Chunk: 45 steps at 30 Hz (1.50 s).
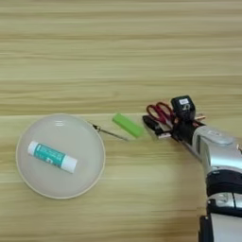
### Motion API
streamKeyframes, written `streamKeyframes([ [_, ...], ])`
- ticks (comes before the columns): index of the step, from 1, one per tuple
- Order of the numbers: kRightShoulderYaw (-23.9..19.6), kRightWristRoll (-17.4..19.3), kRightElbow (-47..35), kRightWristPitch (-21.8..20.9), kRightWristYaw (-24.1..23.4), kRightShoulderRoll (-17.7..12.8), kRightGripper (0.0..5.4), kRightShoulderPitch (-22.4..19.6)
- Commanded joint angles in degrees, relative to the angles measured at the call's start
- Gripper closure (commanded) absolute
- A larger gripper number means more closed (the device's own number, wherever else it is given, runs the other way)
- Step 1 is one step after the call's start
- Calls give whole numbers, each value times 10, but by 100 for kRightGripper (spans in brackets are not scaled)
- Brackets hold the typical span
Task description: Move the objects on the table
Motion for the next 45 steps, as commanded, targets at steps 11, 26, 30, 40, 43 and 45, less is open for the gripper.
streamKeyframes([
  [11,-3,-1,8,-11,-4,-22,118,-41],
  [26,-6,0,19,-16,-2,-25,153,-47],
  [30,-12,6,4,-18,0,-25,153,-49],
  [40,-30,51,-143,5,15,-12,155,-19],
  [43,-31,59,-187,19,16,-8,155,-4],
  [45,-30,62,-206,28,15,-6,155,3],
])
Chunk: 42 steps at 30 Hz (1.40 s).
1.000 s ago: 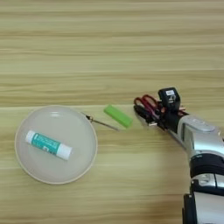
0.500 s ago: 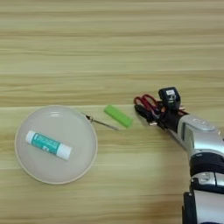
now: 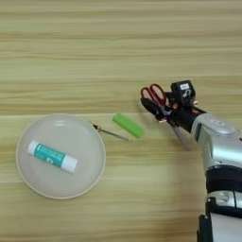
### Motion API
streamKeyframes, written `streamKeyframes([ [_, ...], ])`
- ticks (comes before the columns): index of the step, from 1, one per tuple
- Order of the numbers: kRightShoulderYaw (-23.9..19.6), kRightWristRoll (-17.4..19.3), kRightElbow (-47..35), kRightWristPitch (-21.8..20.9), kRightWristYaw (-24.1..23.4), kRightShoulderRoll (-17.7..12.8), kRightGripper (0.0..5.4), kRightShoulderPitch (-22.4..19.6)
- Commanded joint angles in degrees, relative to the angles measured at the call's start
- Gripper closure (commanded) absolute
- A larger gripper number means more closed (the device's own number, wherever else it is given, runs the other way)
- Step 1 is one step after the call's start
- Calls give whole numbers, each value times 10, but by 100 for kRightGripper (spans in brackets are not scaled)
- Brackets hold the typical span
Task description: Move the objects on the table
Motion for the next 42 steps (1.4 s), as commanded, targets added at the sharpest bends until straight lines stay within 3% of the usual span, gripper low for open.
streamKeyframes([
  [1,-10,11,-67,7,-10,-18,155,-17],
  [25,25,58,-285,28,79,-5,155,87],
  [42,28,59,-334,2,135,-22,155,160],
])
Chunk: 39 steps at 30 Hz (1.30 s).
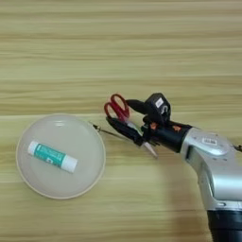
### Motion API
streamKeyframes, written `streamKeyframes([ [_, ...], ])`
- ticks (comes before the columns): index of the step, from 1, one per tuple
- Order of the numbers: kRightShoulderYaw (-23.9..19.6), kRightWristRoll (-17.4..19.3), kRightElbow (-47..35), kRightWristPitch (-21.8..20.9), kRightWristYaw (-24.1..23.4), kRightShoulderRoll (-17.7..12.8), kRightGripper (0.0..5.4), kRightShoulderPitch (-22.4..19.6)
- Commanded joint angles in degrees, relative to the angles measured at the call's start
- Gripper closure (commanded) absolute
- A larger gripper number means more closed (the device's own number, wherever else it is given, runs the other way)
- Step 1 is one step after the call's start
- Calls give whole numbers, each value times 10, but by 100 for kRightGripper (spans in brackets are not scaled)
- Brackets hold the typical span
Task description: Move the objects on the table
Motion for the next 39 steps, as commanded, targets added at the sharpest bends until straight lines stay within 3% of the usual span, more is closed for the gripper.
streamKeyframes([
  [1,-14,0,-32,-31,0,-30,155,-3],
  [15,-17,-9,-10,-80,39,-51,155,54],
  [39,11,-54,56,-148,96,-73,155,96],
])
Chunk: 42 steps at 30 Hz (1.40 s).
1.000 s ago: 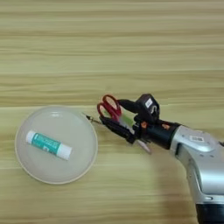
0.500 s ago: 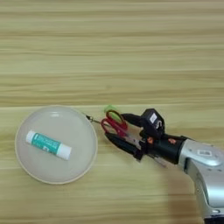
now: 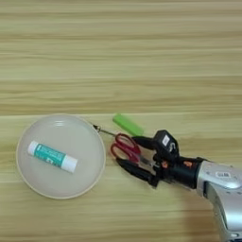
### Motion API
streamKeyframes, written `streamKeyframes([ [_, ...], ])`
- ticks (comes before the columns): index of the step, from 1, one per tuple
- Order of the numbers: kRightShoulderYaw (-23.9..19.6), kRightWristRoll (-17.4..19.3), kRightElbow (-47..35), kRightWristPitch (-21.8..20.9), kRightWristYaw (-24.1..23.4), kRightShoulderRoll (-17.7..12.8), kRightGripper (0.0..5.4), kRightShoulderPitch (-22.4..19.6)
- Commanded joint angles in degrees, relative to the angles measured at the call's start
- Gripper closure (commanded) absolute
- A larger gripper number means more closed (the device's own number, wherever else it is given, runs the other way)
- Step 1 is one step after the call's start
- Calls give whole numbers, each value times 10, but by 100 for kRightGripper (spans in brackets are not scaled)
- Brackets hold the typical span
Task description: Move the objects on the table
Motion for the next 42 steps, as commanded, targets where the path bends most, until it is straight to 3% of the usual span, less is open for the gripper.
streamKeyframes([
  [1,-2,-14,-8,-30,-5,-33,155,-7],
  [15,29,-56,17,-82,1,-45,155,3],
  [23,35,-54,16,-88,0,-45,21,5],
  [42,-10,2,-14,-57,8,-59,4,-31],
])
